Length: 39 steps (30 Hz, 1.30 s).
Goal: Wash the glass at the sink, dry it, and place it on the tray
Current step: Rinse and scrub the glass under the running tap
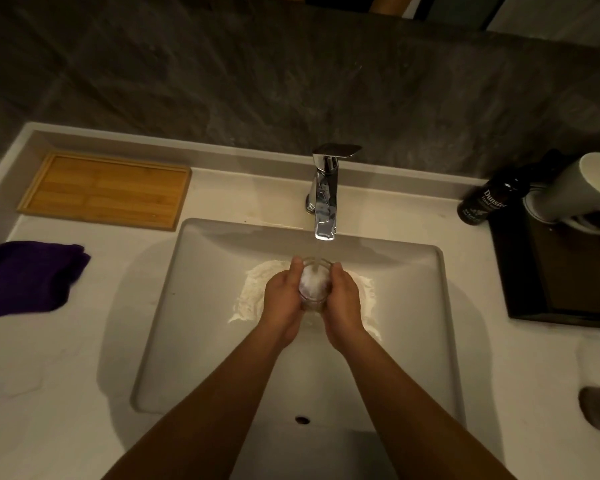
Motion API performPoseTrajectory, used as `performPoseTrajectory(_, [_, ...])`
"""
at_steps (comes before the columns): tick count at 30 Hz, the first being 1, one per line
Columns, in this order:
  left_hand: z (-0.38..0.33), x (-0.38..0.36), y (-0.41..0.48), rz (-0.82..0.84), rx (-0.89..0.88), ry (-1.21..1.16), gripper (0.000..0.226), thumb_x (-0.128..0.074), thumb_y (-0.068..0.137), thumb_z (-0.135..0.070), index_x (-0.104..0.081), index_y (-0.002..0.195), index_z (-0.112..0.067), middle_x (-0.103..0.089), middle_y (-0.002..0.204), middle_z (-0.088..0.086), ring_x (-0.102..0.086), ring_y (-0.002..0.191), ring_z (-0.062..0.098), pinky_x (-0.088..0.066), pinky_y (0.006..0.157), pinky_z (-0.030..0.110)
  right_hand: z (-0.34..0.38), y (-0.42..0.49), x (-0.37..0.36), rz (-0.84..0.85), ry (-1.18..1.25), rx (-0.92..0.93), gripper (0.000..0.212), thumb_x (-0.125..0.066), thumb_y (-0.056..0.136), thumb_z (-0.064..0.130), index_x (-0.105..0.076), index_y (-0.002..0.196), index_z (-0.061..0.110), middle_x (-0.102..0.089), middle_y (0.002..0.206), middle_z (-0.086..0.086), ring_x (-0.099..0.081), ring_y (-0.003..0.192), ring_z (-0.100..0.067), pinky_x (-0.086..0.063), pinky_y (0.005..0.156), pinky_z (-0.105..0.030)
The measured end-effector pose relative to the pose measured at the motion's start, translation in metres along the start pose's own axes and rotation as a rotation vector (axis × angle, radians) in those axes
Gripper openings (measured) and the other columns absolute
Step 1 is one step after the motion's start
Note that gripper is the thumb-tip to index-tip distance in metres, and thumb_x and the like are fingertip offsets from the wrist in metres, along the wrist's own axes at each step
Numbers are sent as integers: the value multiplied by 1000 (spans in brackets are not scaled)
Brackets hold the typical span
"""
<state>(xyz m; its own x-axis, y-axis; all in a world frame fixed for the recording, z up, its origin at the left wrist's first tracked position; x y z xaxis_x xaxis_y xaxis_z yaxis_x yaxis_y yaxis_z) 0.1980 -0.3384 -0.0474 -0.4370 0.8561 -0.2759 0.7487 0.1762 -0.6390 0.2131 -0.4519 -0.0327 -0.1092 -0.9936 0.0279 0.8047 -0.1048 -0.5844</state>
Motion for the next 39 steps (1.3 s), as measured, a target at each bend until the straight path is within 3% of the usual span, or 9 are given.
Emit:
performPoseTrajectory(5, [-5,3,4,153,119,171,49,-57,100,-48,-75,116,-5,-79,109,17,-76,100,34,-59,82,43,22,4,4,118,-236,71,33,-49,107,39,-75,100,21,-78,112,-9,-73,110,-28,-54,103,-48])
performPoseTrajectory(11, [-7,-3,2,74,9,-6,45,-48,107,-39,-70,123,-3,-76,117,18,-73,109,33,-60,87,40,7,-4,1,-16,-17,6,47,-50,98,50,-68,122,14,-73,124,-7,-69,119,-26,-54,109,-50])
performPoseTrajectory(15, [-6,5,5,170,128,141,48,-54,103,-44,-73,118,-2,-76,116,21,-72,104,35,-55,86,42,23,8,1,154,-275,81,25,-48,109,30,-69,108,16,-72,107,-3,-67,105,-22,-51,89,-33])
performPoseTrajectory(18, [-12,4,3,113,44,38,39,-54,104,-38,-74,114,-7,-75,117,25,-71,105,40,-53,85,45,22,9,-1,75,-128,66,29,-49,108,27,-71,112,8,-72,106,-4,-67,102,-22,-52,83,-30])
performPoseTrajectory(21, [-10,0,1,70,4,-38,37,-51,105,-38,-73,117,-11,-77,115,20,-73,107,40,-54,89,48,15,-1,-4,-21,-31,5,32,-49,107,34,-69,117,11,-73,114,-6,-70,107,-23,-55,90,-38])
performPoseTrajectory(26, [-15,7,10,125,122,84,46,-54,104,-41,-71,123,-3,-75,120,21,-71,110,38,-55,93,49,25,9,-3,149,-255,80,31,-47,107,34,-73,99,18,-77,112,-14,-72,108,-32,-54,97,-47])
performPoseTrajectory(30, [-13,-1,5,69,31,-48,45,-47,108,-34,-68,123,2,-75,118,23,-72,111,37,-57,95,44,14,11,-1,17,9,-2,38,-50,104,36,-71,119,7,-75,123,-17,-72,108,-25,-57,95,-41])
performPoseTrajectory(35, [-15,-2,6,132,113,47,43,-52,105,-38,-73,118,-2,-78,112,19,-75,94,30,-58,67,32,19,13,5,79,-98,52,36,-50,105,32,-74,106,6,-78,110,-15,-73,102,-25,-56,93,-44])
performPoseTrajectory(39, [-16,-5,9,124,41,-51,41,-51,106,-32,-70,121,2,-77,112,21,-75,101,33,-61,77,37,22,16,3,75,-31,64,38,-54,95,38,-76,110,11,-78,117,-14,-74,112,-33,-55,100,-49])
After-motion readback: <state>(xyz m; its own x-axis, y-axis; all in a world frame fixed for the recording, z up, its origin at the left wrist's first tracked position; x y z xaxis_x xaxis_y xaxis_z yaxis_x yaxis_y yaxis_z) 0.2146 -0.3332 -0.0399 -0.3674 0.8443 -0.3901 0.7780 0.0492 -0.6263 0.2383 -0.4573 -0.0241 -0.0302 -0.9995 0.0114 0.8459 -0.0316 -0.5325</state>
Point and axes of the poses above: each hand's wrist, its own y-axis towards the middle knuckle, its own x-axis out of the back of the hand, z = x × y, the point moved 6 cm from there along y, towards the middle knuckle
